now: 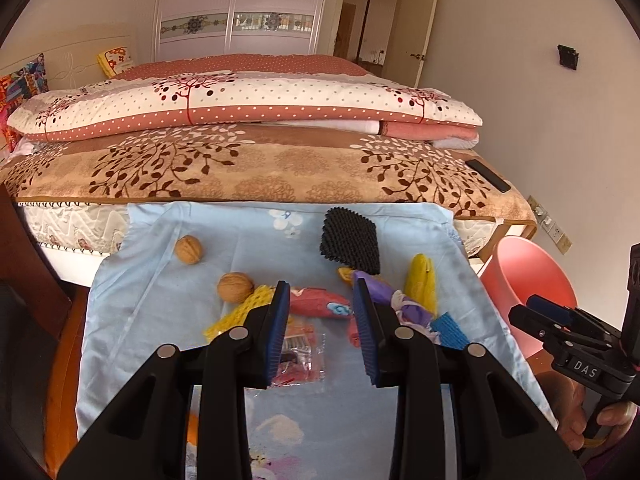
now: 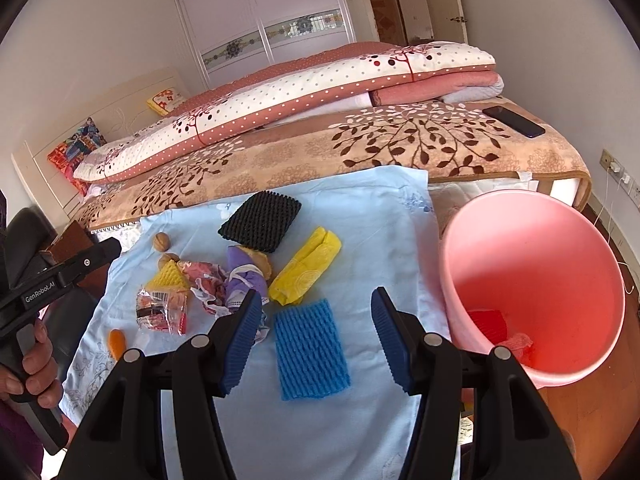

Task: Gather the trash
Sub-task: 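Move both tools back over the items on the sheet, then grasp the clear snack bag with left tool while right tool grasps the yellow glove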

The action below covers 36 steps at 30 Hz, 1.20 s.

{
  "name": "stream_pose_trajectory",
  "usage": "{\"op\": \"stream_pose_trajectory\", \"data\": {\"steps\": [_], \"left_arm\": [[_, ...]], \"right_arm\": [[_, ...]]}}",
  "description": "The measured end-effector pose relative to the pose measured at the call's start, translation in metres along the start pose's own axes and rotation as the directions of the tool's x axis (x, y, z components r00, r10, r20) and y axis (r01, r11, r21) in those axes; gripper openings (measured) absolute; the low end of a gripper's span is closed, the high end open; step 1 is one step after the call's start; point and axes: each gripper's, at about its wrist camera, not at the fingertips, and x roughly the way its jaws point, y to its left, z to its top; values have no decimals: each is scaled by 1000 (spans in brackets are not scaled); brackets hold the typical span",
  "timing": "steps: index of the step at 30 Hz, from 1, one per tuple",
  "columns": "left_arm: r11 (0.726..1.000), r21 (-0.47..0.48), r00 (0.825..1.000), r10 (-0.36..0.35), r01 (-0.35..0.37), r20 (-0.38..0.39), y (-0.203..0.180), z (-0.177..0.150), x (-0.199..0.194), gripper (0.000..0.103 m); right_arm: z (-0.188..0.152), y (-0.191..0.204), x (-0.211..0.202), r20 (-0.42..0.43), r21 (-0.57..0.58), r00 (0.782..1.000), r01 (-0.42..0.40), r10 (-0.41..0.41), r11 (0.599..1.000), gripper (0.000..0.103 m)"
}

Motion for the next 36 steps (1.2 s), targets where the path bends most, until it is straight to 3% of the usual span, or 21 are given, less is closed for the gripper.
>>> {"op": "stream_pose_trajectory", "data": {"steps": [14,19,28,34,36], "left_arm": [[990,-80,984,102,-114,-147,54,-35,28,33],[994,-96,984,42,-60,-173,56,-39,34,33],[995,-74,974,46,-64,-221,50,-44,63,33],[994,-93,981,35,-53,-192,52,-45,65,33],[995,-89,982,34,-51,-183,52,-46,63,25]], "right_arm": [[6,15,44,-69,-43,997,-34,31,998,59],[10,10,52,-76,-28,997,-29,27,999,60],[13,0,65,-103,-4,995,-8,7,1000,60],[16,-3,73,-119,14,993,-3,5,1000,61],[18,-4,77,-127,29,992,-6,10,1000,62]]}}
